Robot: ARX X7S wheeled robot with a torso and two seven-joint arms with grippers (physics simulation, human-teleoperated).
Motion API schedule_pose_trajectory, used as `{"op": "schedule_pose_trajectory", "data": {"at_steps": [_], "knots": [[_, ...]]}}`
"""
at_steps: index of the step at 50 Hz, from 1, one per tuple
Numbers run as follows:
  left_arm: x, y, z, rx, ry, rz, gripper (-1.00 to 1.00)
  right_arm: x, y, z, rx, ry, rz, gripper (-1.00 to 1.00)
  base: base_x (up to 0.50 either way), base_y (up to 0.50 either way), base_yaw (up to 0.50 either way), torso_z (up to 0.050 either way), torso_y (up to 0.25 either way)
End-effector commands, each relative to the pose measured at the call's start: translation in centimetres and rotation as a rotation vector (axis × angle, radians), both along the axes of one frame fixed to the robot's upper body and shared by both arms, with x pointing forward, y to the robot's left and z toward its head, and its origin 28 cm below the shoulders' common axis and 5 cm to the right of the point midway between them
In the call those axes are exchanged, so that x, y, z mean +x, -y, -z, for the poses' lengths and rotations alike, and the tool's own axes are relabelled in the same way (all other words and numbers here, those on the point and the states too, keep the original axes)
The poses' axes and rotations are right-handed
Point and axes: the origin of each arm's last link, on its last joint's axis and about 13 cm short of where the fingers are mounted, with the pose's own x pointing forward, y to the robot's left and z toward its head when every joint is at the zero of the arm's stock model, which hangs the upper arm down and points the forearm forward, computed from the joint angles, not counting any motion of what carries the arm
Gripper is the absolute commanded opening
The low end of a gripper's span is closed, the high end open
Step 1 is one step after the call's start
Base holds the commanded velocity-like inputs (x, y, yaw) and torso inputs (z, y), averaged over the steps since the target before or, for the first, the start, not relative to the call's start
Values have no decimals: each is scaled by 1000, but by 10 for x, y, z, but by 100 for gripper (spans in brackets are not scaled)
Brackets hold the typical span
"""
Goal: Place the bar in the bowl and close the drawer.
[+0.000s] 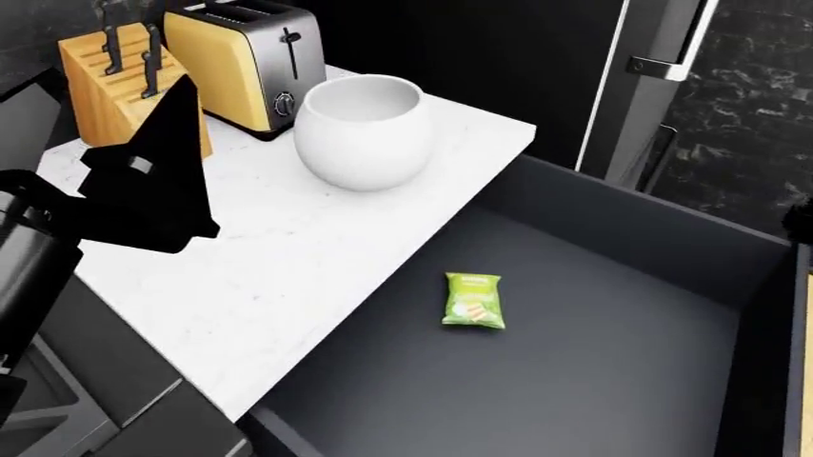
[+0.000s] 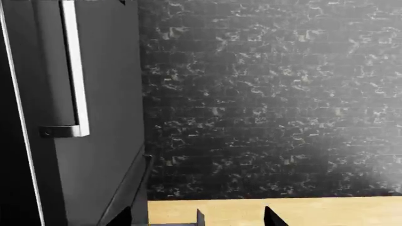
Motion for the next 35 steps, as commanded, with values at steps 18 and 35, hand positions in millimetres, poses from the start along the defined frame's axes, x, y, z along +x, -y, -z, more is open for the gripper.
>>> {"op": "schedule_pose_trajectory", "data": {"at_steps": [18, 35], "knots": [[4, 3, 4, -2, -17, 11, 100, 17, 70, 78, 163, -310, 315, 100, 0, 0, 0, 0, 0], [6, 4, 8, -3, -27, 11, 100, 5, 92, 92, 209, -239, 377, 100, 0, 0, 0, 0, 0]]}}
